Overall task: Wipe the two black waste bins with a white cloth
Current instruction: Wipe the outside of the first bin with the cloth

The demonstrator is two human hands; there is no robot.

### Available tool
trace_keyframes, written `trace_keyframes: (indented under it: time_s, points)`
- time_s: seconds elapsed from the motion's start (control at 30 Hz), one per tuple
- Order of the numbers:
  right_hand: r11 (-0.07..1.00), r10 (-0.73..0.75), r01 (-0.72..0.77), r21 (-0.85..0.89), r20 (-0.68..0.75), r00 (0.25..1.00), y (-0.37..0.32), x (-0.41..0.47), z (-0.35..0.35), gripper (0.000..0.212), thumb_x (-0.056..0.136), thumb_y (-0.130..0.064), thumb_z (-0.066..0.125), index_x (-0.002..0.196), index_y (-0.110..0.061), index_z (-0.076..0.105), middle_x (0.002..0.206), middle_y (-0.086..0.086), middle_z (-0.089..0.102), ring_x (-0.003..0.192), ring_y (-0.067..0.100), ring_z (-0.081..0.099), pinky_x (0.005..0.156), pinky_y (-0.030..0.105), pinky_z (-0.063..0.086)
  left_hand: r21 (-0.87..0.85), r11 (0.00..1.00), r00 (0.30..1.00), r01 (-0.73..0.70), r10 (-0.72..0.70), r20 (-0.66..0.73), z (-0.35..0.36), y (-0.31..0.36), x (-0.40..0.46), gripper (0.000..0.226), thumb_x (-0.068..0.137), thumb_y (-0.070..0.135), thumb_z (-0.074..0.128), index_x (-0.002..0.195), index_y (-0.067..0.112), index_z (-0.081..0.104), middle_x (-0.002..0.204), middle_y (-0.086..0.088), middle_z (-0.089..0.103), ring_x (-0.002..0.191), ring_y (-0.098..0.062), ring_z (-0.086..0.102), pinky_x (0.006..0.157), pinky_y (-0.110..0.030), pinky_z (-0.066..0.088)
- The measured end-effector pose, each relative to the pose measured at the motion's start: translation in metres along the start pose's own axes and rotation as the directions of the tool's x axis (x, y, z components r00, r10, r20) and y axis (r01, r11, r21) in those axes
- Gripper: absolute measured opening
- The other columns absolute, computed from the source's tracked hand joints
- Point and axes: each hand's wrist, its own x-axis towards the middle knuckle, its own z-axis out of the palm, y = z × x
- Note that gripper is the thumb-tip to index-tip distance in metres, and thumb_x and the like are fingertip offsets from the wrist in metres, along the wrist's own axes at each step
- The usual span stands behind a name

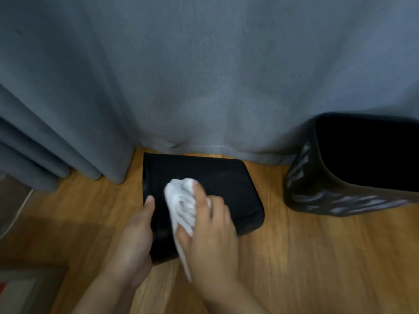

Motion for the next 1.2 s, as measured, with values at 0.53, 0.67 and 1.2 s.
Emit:
trace_keyframes:
  time_s: [0.53,0.67,1.2]
  points:
    - [0.898,0.396,-0.352,0.266,-0.137,0.908,0.120,0.011,-0.037,0.059,0.091,-0.031,0.053,0.145,-0.026,0.028,0.135,0.001,0.047,0.116,0.013,0.048,0.085,0.026,0.039,0.145,0.985,0.995,0.096,-0.094,-0.020,-0.009,0.021,0.006,0.046,0.097,0.056,0.039,0.120,0.023,0.061,0.111,-0.004,0.072,0.101,-0.022,0.067,0.080,-0.035,0.049]
    - [0.909,0.336,-0.282,0.307,-0.138,0.932,0.102,0.006,-0.031,0.058,0.089,-0.039,0.051,0.142,-0.034,0.028,0.134,-0.013,0.044,0.121,0.006,0.045,0.103,0.037,0.042,0.209,0.978,0.995,0.002,-0.022,0.093,-0.009,0.028,0.000,0.040,0.087,0.050,0.056,0.113,0.022,0.067,0.107,-0.003,0.076,0.100,-0.023,0.072,0.091,-0.039,0.049]
    - [0.778,0.214,-0.223,0.587,0.086,0.973,0.055,0.017,-0.073,0.031,0.088,-0.053,0.042,0.114,-0.040,0.053,0.108,-0.030,0.060,0.102,-0.012,0.056,0.080,0.013,0.042,0.218,0.957,0.978,-0.191,0.167,0.124,-0.001,0.033,-0.012,0.037,0.095,0.038,0.052,0.110,0.010,0.070,0.098,-0.009,0.078,0.089,-0.024,0.075,0.080,-0.038,0.053]
